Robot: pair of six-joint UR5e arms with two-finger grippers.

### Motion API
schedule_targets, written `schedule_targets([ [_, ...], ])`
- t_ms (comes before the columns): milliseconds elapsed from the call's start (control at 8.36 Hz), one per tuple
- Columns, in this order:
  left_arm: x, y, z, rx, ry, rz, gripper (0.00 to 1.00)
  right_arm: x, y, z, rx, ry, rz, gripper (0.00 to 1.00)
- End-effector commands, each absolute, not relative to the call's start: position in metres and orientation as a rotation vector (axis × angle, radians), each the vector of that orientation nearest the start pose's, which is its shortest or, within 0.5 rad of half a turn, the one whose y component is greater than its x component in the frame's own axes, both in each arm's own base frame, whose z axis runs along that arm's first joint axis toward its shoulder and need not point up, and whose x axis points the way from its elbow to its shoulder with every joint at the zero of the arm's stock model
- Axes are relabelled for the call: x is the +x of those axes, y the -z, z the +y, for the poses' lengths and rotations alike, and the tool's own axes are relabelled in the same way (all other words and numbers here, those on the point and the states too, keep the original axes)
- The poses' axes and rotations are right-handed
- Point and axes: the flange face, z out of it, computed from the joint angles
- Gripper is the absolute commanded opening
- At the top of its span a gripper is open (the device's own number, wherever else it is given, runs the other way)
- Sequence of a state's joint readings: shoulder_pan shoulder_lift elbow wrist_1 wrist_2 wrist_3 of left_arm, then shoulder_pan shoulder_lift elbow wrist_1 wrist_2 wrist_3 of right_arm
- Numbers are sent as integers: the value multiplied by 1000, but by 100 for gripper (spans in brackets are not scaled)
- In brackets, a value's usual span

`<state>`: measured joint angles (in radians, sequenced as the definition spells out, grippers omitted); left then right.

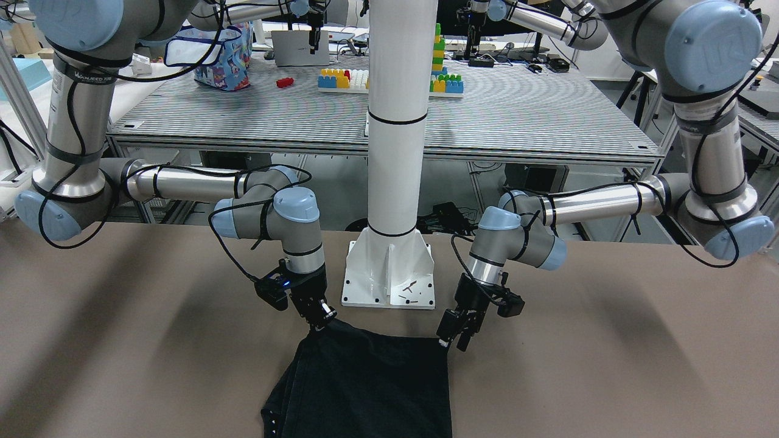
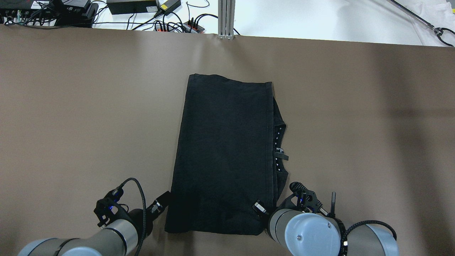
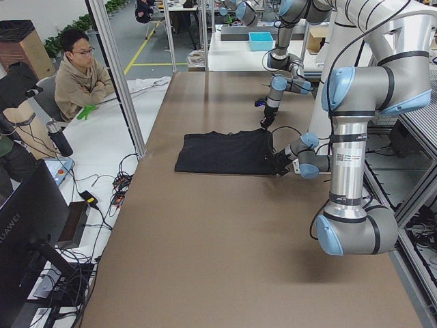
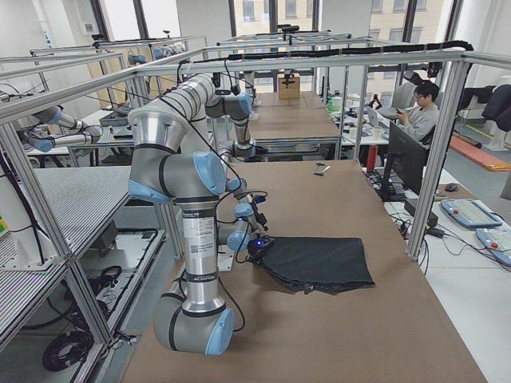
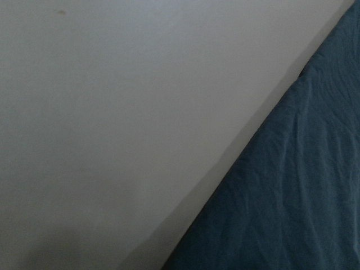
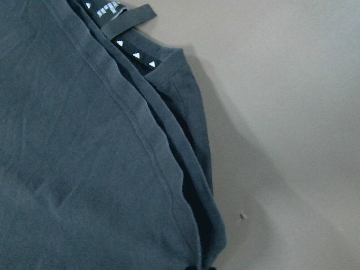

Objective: Fold clothes
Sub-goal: 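Move the left gripper to the shirt's other near corner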

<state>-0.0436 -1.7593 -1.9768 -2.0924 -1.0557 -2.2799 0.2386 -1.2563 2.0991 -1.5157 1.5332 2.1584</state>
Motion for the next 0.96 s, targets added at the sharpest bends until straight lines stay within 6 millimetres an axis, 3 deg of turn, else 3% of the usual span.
schedule_targets([
  [0, 536, -318, -181, 71, 948, 1220, 68, -482, -258, -263, -121, -793, -918, 0],
  [239, 539, -318, -181, 67, 950, 1226, 60, -479, -258, -269, -116, -805, -919, 0],
  [359, 538, -316, -181, 62, 956, 1229, 49, -479, -258, -270, -116, -805, -919, 0],
  [478, 538, -317, -181, 58, 964, 1226, 4, -478, -258, -270, -115, -807, -919, 0],
  [837, 536, -317, -178, 42, 947, 1218, 0, -478, -258, -271, -114, -808, -920, 0],
])
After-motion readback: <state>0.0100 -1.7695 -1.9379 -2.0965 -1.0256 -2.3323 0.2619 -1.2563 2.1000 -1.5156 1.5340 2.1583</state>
